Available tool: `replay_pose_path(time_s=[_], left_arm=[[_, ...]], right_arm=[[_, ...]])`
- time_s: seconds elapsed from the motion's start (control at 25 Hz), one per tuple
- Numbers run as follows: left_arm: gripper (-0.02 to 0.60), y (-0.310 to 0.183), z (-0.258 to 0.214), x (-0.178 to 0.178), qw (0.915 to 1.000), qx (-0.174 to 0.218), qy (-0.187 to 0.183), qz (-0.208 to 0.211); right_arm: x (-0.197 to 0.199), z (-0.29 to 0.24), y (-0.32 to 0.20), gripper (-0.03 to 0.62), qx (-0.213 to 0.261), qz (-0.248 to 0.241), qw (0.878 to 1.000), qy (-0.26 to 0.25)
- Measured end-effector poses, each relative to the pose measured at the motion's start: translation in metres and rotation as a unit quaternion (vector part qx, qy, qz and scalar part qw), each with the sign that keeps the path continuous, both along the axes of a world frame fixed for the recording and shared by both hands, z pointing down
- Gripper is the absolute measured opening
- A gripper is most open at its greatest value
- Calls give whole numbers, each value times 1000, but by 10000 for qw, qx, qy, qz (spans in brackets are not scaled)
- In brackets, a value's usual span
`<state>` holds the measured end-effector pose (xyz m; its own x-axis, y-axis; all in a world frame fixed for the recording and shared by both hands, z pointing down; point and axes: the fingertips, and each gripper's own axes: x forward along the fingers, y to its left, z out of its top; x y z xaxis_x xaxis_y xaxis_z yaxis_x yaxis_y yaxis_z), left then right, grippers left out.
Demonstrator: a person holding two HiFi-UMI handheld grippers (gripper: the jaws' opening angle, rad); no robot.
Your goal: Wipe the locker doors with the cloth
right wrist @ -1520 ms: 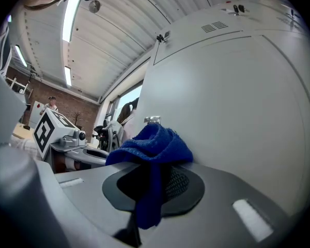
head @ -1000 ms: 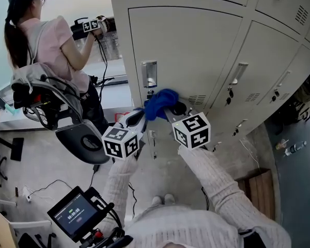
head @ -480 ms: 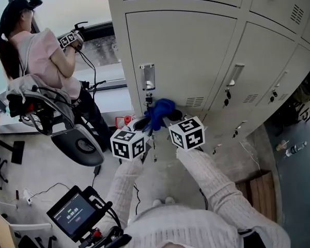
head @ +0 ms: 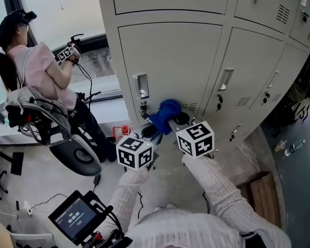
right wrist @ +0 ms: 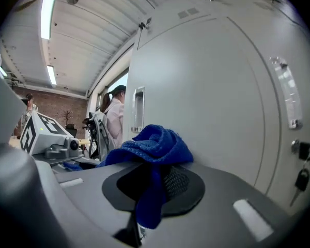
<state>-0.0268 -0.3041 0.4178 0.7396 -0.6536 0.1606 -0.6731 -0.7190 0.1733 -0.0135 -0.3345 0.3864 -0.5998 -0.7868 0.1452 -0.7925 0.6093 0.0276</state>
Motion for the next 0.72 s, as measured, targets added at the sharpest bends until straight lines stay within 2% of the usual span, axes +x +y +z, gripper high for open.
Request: replay_pose_path(time_s=[0.2, 0.4, 0.6, 0.72], left_arm=[[5, 14, -68, 17, 9961, 784, 264, 317], [5, 18, -156, 22, 9815, 1818, 328, 508], [5, 6, -237, 12, 9661, 2488, 400, 561], [5, 0, -272, 5, 9578, 2800, 392, 516]], right_arm=[[30, -80, 10, 48, 858, 153, 9958, -269], [31, -165, 21, 48, 1801, 64, 9828, -394], [21, -230, 17, 48, 2640, 243, 9640, 189], [17, -261, 13, 48, 2884, 251, 9567, 289]])
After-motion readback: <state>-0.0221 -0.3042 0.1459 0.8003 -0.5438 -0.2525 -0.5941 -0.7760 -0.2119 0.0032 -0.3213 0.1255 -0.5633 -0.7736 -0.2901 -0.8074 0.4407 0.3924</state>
